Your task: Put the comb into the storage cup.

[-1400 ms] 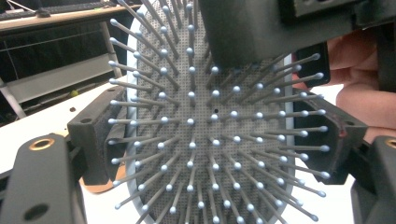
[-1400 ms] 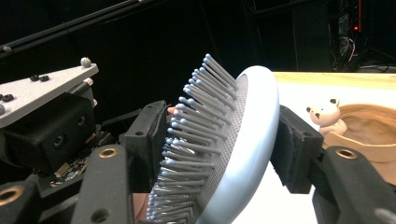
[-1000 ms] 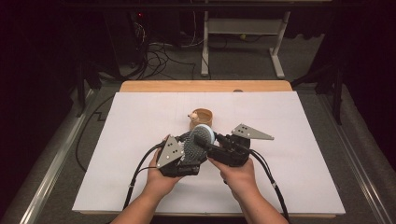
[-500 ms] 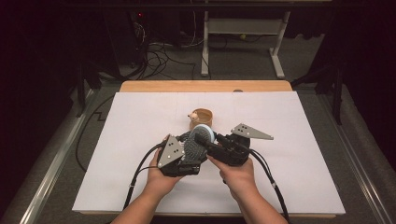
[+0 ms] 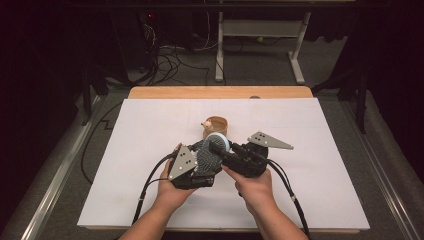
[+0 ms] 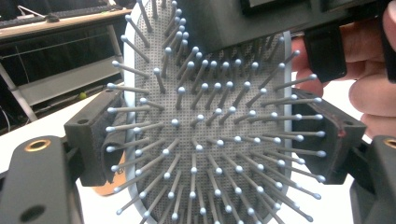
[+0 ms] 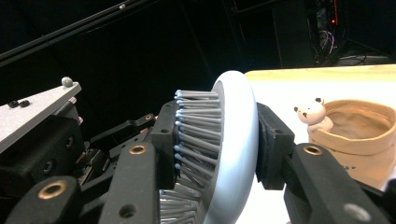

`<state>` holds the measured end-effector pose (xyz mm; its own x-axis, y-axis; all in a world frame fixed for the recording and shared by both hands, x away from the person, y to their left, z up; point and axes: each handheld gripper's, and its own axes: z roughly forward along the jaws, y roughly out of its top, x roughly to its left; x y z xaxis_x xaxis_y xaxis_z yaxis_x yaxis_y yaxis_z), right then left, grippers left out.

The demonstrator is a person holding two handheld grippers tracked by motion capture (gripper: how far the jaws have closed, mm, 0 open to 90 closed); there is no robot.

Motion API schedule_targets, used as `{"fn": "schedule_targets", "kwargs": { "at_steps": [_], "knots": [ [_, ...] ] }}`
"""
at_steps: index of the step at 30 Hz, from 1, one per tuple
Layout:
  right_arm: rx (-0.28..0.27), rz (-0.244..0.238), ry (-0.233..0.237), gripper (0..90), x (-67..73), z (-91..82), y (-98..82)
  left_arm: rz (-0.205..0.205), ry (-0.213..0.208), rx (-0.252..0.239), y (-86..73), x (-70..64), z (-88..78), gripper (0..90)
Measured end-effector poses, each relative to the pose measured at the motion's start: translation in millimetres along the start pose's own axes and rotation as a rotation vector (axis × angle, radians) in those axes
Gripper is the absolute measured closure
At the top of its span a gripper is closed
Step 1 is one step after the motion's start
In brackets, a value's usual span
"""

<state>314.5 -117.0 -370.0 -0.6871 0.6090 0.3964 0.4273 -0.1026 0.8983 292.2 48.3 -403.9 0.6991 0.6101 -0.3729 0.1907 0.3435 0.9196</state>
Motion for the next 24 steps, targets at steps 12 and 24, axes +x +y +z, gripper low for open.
{"fn": "schedule_targets", "kwargs": {
  "at_steps": [12,24],
  "knots": [
    [-0.008,-0.005,-0.002,61.0,-0.5,0.2,-0.5,-0.049,0.001,0.006,1.7,2.4,1.9,17.3],
    [-0.028,-0.016,-0.013,61.1,-1.4,-1.8,1.7,-0.102,0.006,0.006,4.9,6.5,2.1,8.9]
  ]
}}
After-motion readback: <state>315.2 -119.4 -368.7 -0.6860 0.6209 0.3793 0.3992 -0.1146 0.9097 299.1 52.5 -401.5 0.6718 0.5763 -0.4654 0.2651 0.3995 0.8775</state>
